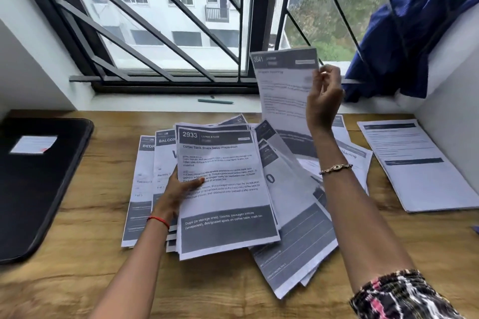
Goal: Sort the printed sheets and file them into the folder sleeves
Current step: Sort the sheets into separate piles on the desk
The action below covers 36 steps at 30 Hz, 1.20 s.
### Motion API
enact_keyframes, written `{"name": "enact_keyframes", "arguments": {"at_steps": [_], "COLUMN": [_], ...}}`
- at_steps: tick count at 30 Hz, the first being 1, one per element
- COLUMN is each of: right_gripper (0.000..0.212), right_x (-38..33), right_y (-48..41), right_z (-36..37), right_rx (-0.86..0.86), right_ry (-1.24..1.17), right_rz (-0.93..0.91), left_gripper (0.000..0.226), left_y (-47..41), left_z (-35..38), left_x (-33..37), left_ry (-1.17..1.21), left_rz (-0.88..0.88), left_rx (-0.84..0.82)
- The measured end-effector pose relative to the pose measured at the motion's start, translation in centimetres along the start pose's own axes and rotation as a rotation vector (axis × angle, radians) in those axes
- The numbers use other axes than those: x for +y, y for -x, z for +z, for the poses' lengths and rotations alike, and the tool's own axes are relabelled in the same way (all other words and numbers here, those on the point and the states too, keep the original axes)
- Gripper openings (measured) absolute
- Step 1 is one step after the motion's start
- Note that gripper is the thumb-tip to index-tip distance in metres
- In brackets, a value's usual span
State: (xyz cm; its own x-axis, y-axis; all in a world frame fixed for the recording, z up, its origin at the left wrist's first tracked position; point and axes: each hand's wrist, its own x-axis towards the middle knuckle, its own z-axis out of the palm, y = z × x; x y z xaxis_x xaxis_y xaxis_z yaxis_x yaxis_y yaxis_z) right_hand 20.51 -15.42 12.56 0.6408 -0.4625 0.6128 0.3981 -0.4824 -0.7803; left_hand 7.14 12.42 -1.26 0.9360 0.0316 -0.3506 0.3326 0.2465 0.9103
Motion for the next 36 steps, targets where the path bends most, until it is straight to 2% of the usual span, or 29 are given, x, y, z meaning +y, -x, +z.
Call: {"name": "enact_keyframes", "arguments": {"at_steps": [3, 6, 8, 11, 15, 20, 22, 23, 26, 29, 36], "right_gripper": [0.019, 0.004, 0.004, 0.004, 0.005, 0.019, 0.019, 0.020, 0.019, 0.021, 0.062], "right_x": [-3.1, -6.2, -7.6, -7.1, -2.7, 2.0, 3.2, 3.7, 4.3, 4.0, 4.6], "right_y": [-0.9, -1.8, -2.3, -2.5, 0.8, 9.2, 11.9, 12.9, 14.8, 15.7, 15.9], "right_z": [-0.1, -0.3, -0.3, -0.1, 0.6, 1.0, 1.1, 1.2, 1.7, 2.3, 3.4], "right_rx": [0.086, 0.138, 0.182, 0.179, -0.030, -0.313, -0.383, -0.411, -0.499, -0.570, -0.847], "right_ry": [-0.079, -0.184, -0.229, -0.224, -0.127, 0.113, 0.172, 0.193, 0.223, 0.197, 0.273], "right_rz": [-0.161, -0.255, -0.244, -0.077, 0.239, 0.429, 0.498, 0.524, 0.585, 0.612, 0.599], "left_gripper": [0.081, 0.068, 0.059, 0.058, 0.040, 0.056, 0.075, 0.080, 0.058, 0.059, 0.062], "left_y": [0.1, 0.2, 0.0, 0.0, 0.6, 1.0, 1.1, 1.2, 1.1, 0.7, 0.4], "left_z": [-0.2, -0.2, -0.4, -0.4, 0.2, 0.3, 0.1, 0.0, -0.1, -0.3, -1.2], "left_x": [-0.2, -0.5, -0.7, -0.8, -0.2, 0.0, -0.2, -0.2, -0.7, -1.5, -1.5], "left_ry": [-0.024, -0.039, -0.040, -0.026, -0.005, -0.022, 0.005, -0.006, -0.068, -0.033, 0.057], "left_rz": [-0.002, -0.009, -0.022, -0.028, -0.046, -0.086, -0.079, -0.066, -0.028, -0.009, -0.055], "left_rx": [0.014, 0.021, 0.031, 0.039, 0.072, 0.074, 0.038, 0.028, 0.055, 0.038, 0.011]}}
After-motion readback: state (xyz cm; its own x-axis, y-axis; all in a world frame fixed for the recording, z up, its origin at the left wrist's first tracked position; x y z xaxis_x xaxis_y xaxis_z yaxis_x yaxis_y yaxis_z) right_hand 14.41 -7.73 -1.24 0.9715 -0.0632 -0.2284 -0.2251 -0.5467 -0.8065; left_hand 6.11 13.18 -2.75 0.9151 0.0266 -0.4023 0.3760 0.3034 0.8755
